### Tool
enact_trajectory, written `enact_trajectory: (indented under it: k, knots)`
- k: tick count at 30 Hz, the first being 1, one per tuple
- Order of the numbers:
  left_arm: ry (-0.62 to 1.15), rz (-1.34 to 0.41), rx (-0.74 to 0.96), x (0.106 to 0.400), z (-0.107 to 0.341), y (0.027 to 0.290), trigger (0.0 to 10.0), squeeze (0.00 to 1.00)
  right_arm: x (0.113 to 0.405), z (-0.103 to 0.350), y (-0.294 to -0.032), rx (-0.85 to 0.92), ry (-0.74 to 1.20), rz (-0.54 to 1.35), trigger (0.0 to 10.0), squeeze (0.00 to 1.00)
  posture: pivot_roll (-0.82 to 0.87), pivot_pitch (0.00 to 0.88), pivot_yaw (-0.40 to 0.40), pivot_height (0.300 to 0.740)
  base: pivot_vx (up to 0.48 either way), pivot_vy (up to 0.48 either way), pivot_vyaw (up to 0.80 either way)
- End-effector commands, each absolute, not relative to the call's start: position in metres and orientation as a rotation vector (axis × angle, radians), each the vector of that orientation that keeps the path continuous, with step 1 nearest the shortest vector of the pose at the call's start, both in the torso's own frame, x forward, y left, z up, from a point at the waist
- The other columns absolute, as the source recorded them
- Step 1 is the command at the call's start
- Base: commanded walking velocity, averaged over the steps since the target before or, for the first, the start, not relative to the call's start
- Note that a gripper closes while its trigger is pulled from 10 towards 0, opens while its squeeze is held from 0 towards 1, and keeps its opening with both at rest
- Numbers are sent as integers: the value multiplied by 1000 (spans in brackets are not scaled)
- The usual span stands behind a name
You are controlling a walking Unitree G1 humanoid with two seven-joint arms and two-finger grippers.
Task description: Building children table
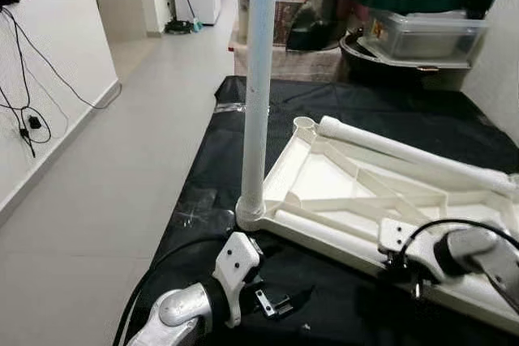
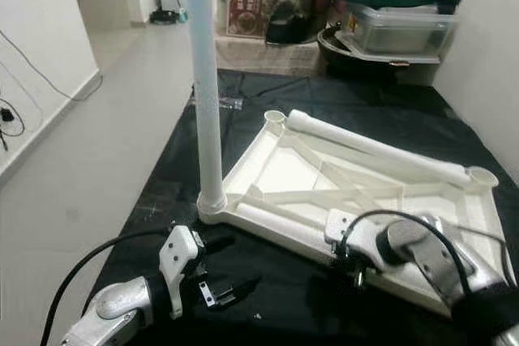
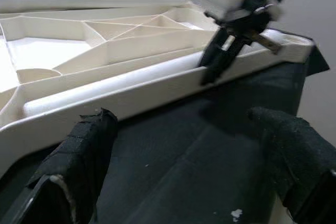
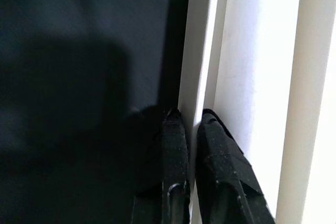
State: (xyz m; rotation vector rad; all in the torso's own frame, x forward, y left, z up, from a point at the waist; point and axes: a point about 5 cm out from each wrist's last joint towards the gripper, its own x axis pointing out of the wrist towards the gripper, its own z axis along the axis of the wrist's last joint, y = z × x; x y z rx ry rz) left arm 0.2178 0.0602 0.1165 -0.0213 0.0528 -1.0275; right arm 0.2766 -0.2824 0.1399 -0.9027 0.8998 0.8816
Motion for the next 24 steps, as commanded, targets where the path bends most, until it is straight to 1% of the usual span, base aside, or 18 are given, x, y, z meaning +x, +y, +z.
enact_trajectory:
  k: [1,3,5,6,7,8,10,13,14,15,16,19,20,21,22,23,24]
  knots:
    - [59,-1020,-7,218,114,61,10000,0,278,142,-309,-1018,982,759,0,0,152,0,-93,740,0,0,0]
    - [58,-1019,-6,217,114,61,10000,0,280,142,-320,-1066,1027,734,0,0,152,0,-93,740,0,0,0]
    - [58,-1019,-6,217,114,61,10000,0,280,142,-320,-1066,1027,734,0,0,152,0,-93,740,0,0,0]
    - [58,-1017,-6,217,114,61,10000,0,280,142,-327,-1090,1062,715,0,0,155,0,-95,740,0,0,0]
    - [58,-1017,-6,217,114,61,10000,0,280,142,-327,-1090,1062,715,0,0,155,0,-95,740,0,0,0]
    - [58,-1015,-6,217,114,61,10000,0,279,141,-333,-1112,1094,707,0,0,155,0,-95,740,0,0,0]
    - [58,-1011,-5,218,114,61,10000,0,277,139,-343,-1150,1141,689,10000,0,157,0,-99,740,0,0,0]
    - [58,-1010,-5,218,113,61,10000,0,275,138,-346,-1161,1164,704,10000,0,157,0,-99,740,0,0,0]
    - [58,-1010,-5,218,113,61,10000,0,275,139,-348,-1185,1170,719,10000,565,155,0,-96,740,0,0,0]
    - [58,-1010,-5,218,113,61,10000,0,275,139,-348,-1185,1170,719,10000,565,155,0,-96,740,0,0,0]
    - [59,-1011,-5,218,113,61,10000,0,276,140,-349,-1198,1169,740,10000,1000,155,0,-96,740,0,0,0]
    - [59,-1012,-4,218,113,61,10000,0,278,143,-347,-1180,1136,771,10000,1000,155,0,-96,740,0,0,0]
    - [59,-1012,-4,218,113,61,10000,0,280,145,-344,-1156,1102,766,10000,800,155,0,-96,740,0,0,0]
    - [59,-1012,-4,218,113,61,10000,0,280,145,-344,-1156,1102,766,10000,800,155,0,-96,740,0,0,0]
    - [59,-1011,-4,218,113,61,10000,0,283,147,-340,-1116,1067,778,10000,114,152,0,-91,740,0,0,0]
    - [58,-1010,-3,219,113,61,10000,0,286,154,-331,-1023,993,817,10000,0,153,0,-90,740,0,0,0]
    - [58,-1010,-3,219,113,61,10000,0,286,154,-331,-1023,993,817,10000,0,153,0,-90,740,0,0,0]
